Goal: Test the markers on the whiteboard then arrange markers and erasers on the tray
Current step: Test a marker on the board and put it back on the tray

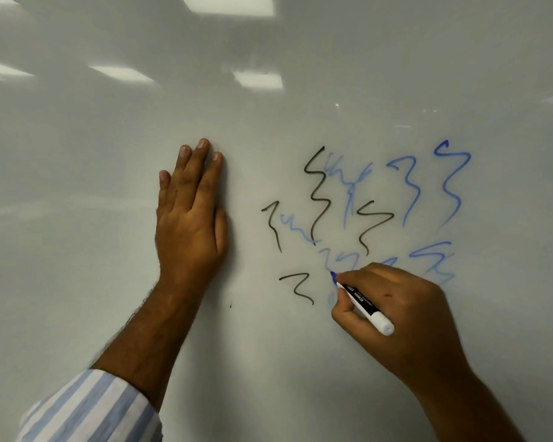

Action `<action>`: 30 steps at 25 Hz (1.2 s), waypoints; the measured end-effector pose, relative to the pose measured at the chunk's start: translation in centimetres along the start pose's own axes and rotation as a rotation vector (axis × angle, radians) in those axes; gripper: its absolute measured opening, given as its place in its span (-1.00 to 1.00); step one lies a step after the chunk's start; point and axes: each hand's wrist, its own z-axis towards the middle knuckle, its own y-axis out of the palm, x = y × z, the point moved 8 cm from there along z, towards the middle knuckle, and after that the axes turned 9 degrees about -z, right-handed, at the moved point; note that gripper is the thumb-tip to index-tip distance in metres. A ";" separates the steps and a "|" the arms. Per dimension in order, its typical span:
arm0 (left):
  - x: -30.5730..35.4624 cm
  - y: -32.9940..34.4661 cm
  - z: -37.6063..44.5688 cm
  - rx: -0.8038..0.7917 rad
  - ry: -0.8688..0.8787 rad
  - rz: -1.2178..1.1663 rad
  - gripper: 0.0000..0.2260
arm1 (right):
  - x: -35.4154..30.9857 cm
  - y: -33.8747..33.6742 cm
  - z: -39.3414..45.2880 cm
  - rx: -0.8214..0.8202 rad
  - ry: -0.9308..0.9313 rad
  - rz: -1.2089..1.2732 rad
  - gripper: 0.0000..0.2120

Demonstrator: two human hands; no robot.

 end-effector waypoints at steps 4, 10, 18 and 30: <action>-0.2 -0.3 -2.0 0.003 0.000 -0.053 -0.34 | 1.1 -0.7 -2.0 -0.041 0.114 0.150 -0.80; 0.1 -1.0 -6.3 0.021 -0.126 -0.300 -0.52 | 1.6 -1.3 -6.2 -0.030 0.504 0.599 -0.80; 6.9 1.8 -17.8 -0.111 -0.687 -0.831 -0.73 | 2.4 -1.1 -13.1 -0.026 0.858 0.853 -0.84; 15.7 3.3 -25.9 -0.243 -1.191 -1.082 -0.82 | 3.7 -1.0 -20.0 -0.294 0.915 1.027 -0.76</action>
